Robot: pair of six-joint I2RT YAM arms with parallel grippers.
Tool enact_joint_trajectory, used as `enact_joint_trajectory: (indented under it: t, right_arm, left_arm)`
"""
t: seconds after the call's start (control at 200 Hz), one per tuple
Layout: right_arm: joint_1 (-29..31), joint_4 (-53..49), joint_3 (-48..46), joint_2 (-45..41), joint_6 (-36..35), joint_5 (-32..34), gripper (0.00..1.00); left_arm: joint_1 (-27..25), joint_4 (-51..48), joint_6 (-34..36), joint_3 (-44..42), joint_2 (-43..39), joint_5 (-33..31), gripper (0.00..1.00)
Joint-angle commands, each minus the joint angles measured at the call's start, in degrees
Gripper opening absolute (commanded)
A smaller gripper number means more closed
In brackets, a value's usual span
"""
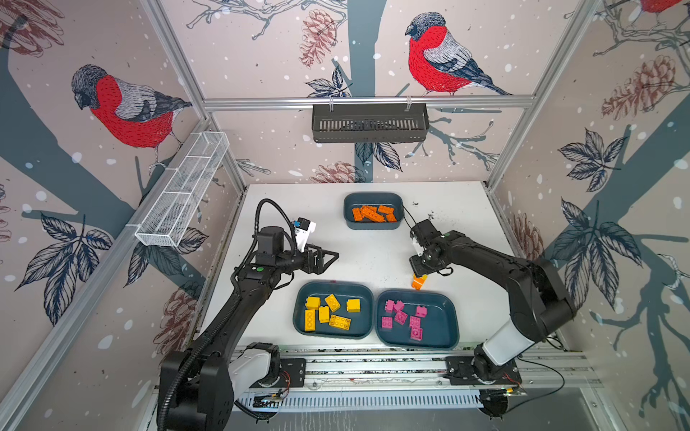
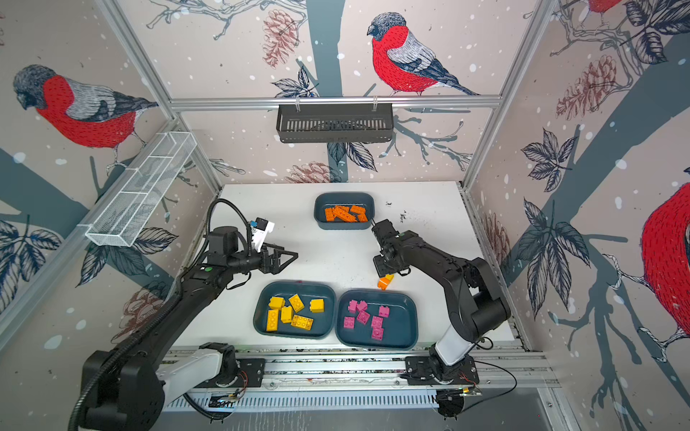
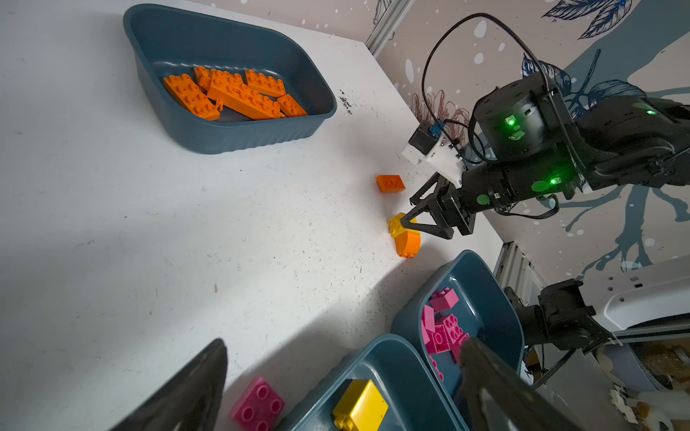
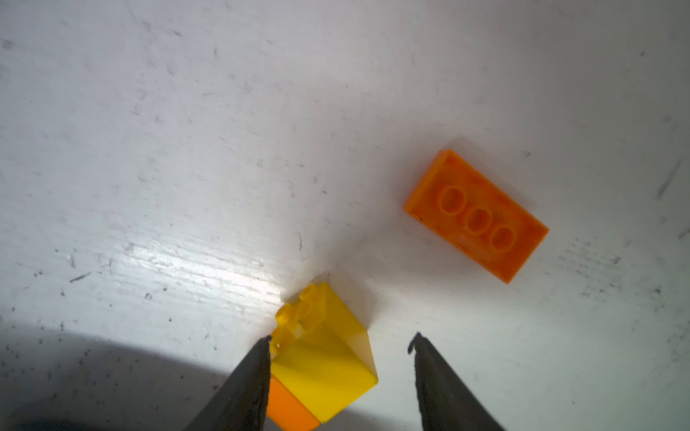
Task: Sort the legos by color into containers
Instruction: 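Move the right gripper to the yellow brick and grasp it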
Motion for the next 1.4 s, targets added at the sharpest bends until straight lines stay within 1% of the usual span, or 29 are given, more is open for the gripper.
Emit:
enact_joint_trajectory:
  t: [0.0, 0.125, 0.26, 0.345, 0.445, 0.525, 0.675, 0.745, 0.806, 0.956, 1.096, 1.136, 1.216, 1.276, 1.311, 1.391]
  right_arm:
    - [0.3, 1.3, 0.4, 1.9, -2.3, -0.5, 0.61]
    - [-0.2, 0.6, -0.3, 2.1, -3.6, 2.0, 0.58]
    - [-1.1, -0.5, -1.0, 1.2, -4.1, 4.6, 0.57]
    - [-2.4, -0.6, -1.5, 0.5, -3.6, 4.8, 0.56]
    - [-3.3, -0.8, -1.9, -0.1, -3.3, 4.3, 0.56]
    - [-3.9, -0.2, -2.7, -0.7, -3.6, 2.8, 0.58]
    - [-4.5, 0.9, -4.3, -3.5, -7.3, -1.4, 0.65]
    - [-4.5, 1.1, -4.8, -4.1, -8.8, -2.5, 0.66]
    - [-4.8, 0.7, -5.0, -3.6, -9.0, -1.7, 0.65]
    - [-5.4, 0.0, -4.8, -1.6, -9.1, -0.3, 0.6]
    - [-5.5, -0.4, -4.7, -0.4, -9.4, -0.1, 0.51]
    - [-5.6, -0.4, -5.0, -0.5, -9.3, 0.0, 0.46]
    - [-6.3, -0.8, -4.8, -1.4, -8.9, -0.3, 0.33]
    - [-6.6, -1.4, -3.9, -2.6, -8.7, -0.9, 0.26]
    - [-6.5, -1.9, -3.3, -3.3, -8.7, -1.4, 0.24]
    - [-6.1, -2.9, -2.1, -5.7, -9.7, -3.8, 0.24]
  left_arm:
    - [0.1, -0.5, 1.3, 0.1, -0.1, 0.0, 0.96]
    - [0.1, -0.9, 1.7, 0.1, -0.3, -0.3, 0.96]
    - [0.1, -1.0, 1.6, 0.0, -0.2, -0.4, 0.96]
    - [0.2, -0.9, 1.6, -0.1, 0.0, -0.3, 0.96]
    - [0.2, -1.1, 1.7, 0.0, 0.2, -0.2, 0.96]
    - [0.2, -1.0, 1.7, 0.0, 0.3, -0.2, 0.96]
    - [0.2, -1.0, 1.7, 0.0, 0.2, -0.2, 0.96]
    - [0.2, -0.8, 1.6, -0.1, 0.3, -0.2, 0.96]
    - [0.2, -0.4, 1.5, -0.2, 0.3, 0.0, 0.96]
    - [0.2, 0.0, 1.5, -0.1, 0.7, 0.5, 0.96]
    - [0.2, -0.5, 1.7, 0.0, 0.6, 0.4, 0.96]
    - [0.2, -0.6, 1.7, -0.1, 0.5, 0.4, 0.96]
    - [0.2, -0.7, 1.7, -0.1, 0.4, 0.3, 0.96]
    - [0.2, -0.6, 1.7, -0.1, 0.3, 0.4, 0.96]
    - [0.2, -0.6, 1.6, -0.1, 0.3, 0.5, 0.96]
    - [0.2, -0.7, 1.9, 0.2, 0.4, 0.7, 0.96]
